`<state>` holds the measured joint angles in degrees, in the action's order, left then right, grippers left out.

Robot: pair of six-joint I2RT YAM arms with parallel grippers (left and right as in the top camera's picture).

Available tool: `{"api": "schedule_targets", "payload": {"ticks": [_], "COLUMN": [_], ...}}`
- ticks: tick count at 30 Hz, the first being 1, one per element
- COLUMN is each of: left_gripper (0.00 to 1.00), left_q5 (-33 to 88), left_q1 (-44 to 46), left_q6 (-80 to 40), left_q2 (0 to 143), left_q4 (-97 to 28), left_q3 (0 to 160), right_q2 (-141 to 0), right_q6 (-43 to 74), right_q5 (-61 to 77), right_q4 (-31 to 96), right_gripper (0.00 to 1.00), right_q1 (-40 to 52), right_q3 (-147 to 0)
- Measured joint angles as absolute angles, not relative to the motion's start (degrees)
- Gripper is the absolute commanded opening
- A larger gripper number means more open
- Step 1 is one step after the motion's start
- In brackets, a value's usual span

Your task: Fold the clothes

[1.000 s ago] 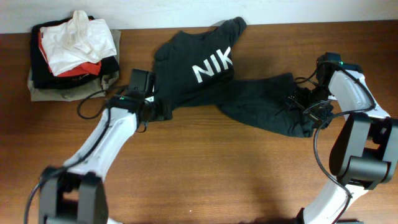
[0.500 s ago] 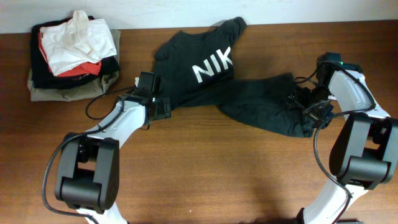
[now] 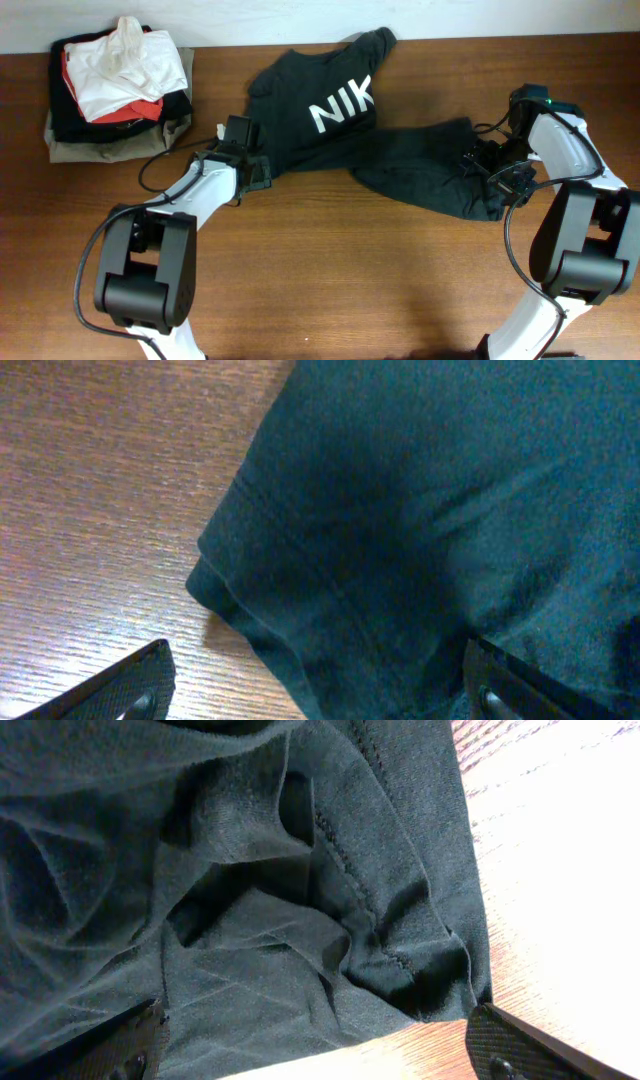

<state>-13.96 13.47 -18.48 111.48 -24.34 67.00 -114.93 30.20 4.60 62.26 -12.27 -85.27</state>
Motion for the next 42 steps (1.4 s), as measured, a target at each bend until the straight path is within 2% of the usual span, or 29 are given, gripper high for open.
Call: {"api": "schedule_targets", "payload": {"ticks": [2,3,4,5,7,8,14,19,22,29,36,38,40,41,42], "left_gripper": [0.66,0.53,0.45,0.41,0.25,0.2,0.1,0.1,0.09,0.09,0.09,0.09,0.09,0.1,0.09], "left_q5": [-13.78,-13.56,-13.5,-13.47,-13.37,-13.34,-13.54,-13.56,-13.54,-13.56,-13.61,-13.61,-13.61,-13.61,-13.61], "left_q1": [13.47,13.5,13.5,13.5,13.54,13.54,13.1,8.45,5.69,5.65,5.65,5.65,5.65,5.65,5.65], "left_q6": [-18.63,-18.79,-18.85,-19.22,-19.14,-18.96,-19.09,-19.11,-19.11,-20.43,-20.84,-20.84,-20.84,-20.84,-20.84], "left_q2": [111.61,111.77,111.87,111.98,112.12,112.14,112.2,112.25,112.49,112.51,112.51,112.51,112.51,112.51,112.51], "left_q4": [-24.12,-23.97,-23.86,-23.73,-23.53,-23.53,-24.84,-31.16,-33.58,-34.52,-34.52,-34.52,-34.52,-34.52,-34.52], "left_q3": [67.09,67.13,67.22,67.29,67.31,67.31,67.57,69.23,69.95,70.11,70.13,70.13,70.13,70.13,70.13], "right_q2": [-114.93,-114.93,-114.93,-114.93,-114.93,-114.93,-114.93,-114.93,-114.93,-114.93,-114.93,-114.93,-114.93,-114.93,-114.93], "right_q6": [30.2,30.13,30.13,30.2,30.2,30.17,30.17,30.0,26.26,23.49,23.31,23.27,21.76,20.99,19.42], "right_q5": [4.58,4.6,4.6,4.6,4.6,4.6,4.4,4.4,8.93,20.62,24.36,24.05,23.73,23.44,22.94], "right_q4": [62.26,62.24,62.26,62.17,62.06,62.06,62.08,61.67,58.39,49.08,45.84,45.32,44.36,44.05,43.72], "right_gripper": [0.99,0.99,0.99,0.99,0.99,0.99,0.99,0.99,0.99,0.99,1.0,0.96,0.8,0.75,0.75], "right_q1": [-12.27,-12.27,-12.27,-12.27,-12.27,-12.27,-12.27,-12.27,-12.27,-12.27,-12.27,-11.99,-11.14,-10.33,-8.29], "right_q3": [-85.27,-85.25,-85.25,-85.25,-85.25,-85.27,-85.27,-85.27,-85.27,-85.27,-85.27,-85.27,-85.27,-85.27,-85.27]}}
